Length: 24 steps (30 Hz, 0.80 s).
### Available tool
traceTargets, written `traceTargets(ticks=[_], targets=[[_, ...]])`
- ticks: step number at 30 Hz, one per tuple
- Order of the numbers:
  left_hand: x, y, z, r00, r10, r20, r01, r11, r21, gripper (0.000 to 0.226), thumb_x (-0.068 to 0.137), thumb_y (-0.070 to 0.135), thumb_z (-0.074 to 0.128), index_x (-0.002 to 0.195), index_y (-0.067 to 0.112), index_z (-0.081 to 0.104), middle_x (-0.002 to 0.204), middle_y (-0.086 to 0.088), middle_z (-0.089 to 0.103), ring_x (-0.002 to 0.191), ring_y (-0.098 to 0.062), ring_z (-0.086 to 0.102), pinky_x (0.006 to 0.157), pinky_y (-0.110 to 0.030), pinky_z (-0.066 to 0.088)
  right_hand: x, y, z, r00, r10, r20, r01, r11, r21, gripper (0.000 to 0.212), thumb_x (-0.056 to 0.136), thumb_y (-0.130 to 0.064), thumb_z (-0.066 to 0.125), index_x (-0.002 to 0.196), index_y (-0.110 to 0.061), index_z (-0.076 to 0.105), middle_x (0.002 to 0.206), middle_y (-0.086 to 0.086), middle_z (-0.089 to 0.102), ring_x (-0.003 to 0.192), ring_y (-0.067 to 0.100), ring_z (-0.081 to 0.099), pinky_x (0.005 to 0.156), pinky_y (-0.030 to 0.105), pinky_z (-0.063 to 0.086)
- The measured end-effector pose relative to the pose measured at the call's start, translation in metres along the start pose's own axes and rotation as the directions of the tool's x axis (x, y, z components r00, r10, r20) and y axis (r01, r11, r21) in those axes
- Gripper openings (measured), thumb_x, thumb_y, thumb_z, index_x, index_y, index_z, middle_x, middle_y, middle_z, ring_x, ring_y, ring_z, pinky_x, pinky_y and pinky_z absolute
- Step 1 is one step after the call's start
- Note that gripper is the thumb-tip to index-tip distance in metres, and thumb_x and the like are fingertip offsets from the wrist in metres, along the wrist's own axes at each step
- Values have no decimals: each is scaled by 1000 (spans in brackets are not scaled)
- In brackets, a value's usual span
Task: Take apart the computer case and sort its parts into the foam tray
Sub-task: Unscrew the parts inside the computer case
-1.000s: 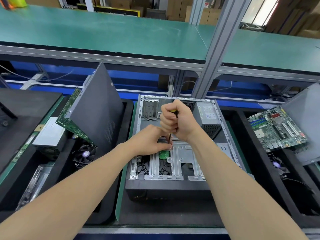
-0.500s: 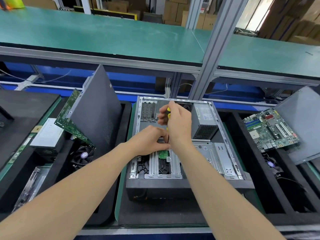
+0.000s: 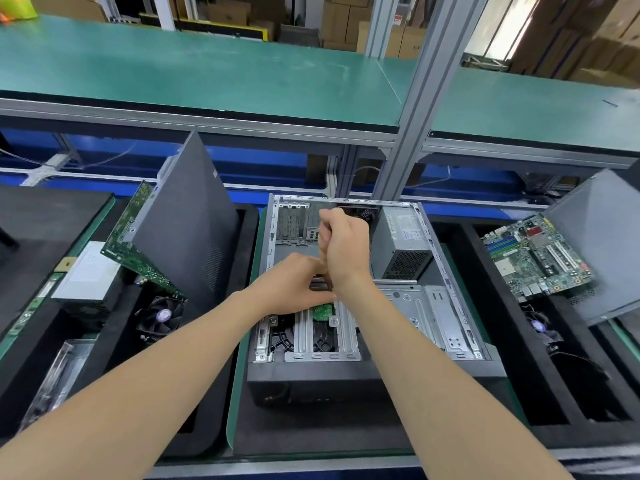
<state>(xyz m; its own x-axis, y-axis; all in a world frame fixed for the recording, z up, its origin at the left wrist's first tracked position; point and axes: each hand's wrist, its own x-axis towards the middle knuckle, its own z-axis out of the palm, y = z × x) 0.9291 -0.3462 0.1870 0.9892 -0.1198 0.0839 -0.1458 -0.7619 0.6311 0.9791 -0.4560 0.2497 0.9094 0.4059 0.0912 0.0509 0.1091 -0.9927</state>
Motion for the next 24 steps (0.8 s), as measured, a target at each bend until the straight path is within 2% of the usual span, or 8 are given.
traceTargets(ticks=[3, 5, 11, 14, 16, 18, 20, 24], targets=[[1, -3, 2, 998, -54, 13, 53, 998, 39, 24, 87, 52, 68, 104, 35, 69, 90, 17, 70, 85, -3, 63, 74, -34, 55, 8, -1, -11, 975, 93, 201, -107, 993, 58, 40, 86, -27, 54, 52, -20, 33, 51, -1, 23, 47, 16, 18, 46, 22, 20], [1, -1, 1, 998, -67, 21, 66, 996, 54, 32, 87, 53, 69, 111, 32, 69, 92, 13, 71, 88, -8, 64, 78, -39, 56, 14, -1, -21, 938, 133, 319, -171, 981, 94, 40, 86, -27, 52, 53, -20, 31, 49, -2, 21, 45, 16, 17, 46, 23, 19], [0, 3, -1, 999, -45, -2, 45, 999, 10, 22, 87, 53, 69, 98, 35, 72, 94, 18, 71, 89, -1, 64, 81, -37, 56, 27, -2, -38, 804, 216, 554, -336, 934, 124, 40, 89, -26, 44, 50, -23, 32, 48, -5, 21, 44, 13, 14, 48, 32, 9], [0, 3, -1, 999, -39, -11, 39, 999, 22, 14, 87, 55, 69, 86, 41, 66, 73, 14, 63, 72, -4, 58, 67, -38, 53, 30, -3, -35, 770, 232, 594, -347, 934, 86, 41, 90, -26, 44, 50, -23, 32, 48, -5, 21, 44, 13, 15, 47, 31, 10], [0, 2, 0, 999, -25, -22, 26, 999, 42, 19, 88, 54, 68, 89, 35, 66, 65, 12, 56, 66, -4, 52, 57, -34, 43, 31, -3, -32, 763, 225, 606, -335, 940, 73, 43, 92, -28, 44, 51, -23, 33, 48, -5, 22, 44, 14, 15, 47, 30, 12], [0, 2, 0, 999, -26, -30, 28, 998, 52, 23, 88, 54, 69, 93, 32, 68, 67, 17, 55, 67, 1, 51, 55, -29, 35, 30, -5, -32, 772, 205, 602, -313, 946, 80, 47, 98, -31, 44, 53, -21, 36, 48, -4, 23, 44, 15, 16, 46, 28, 16], [-1, 3, -1, 999, -34, -18, 35, 999, 33, 21, 87, 55, 70, 90, 34, 68, 73, 24, 59, 69, 5, 53, 57, -26, 39, 27, -8, -32, 816, 192, 546, -263, 963, 54, 48, 104, -36, 43, 60, -16, 43, 49, -2, 25, 45, 18, 20, 46, 28, 24], [0, 3, -2, 999, -41, 8, 41, 999, -10, 16, 87, 53, 70, 90, 37, 70, 89, 20, 68, 80, -3, 64, 74, -40, 56, 7, -9, -24, 981, 86, 177, -60, 987, -148, 48, 107, -44, 50, 70, -15, 63, 58, 7, 55, 54, 22, 52, 58, 32, 48]])
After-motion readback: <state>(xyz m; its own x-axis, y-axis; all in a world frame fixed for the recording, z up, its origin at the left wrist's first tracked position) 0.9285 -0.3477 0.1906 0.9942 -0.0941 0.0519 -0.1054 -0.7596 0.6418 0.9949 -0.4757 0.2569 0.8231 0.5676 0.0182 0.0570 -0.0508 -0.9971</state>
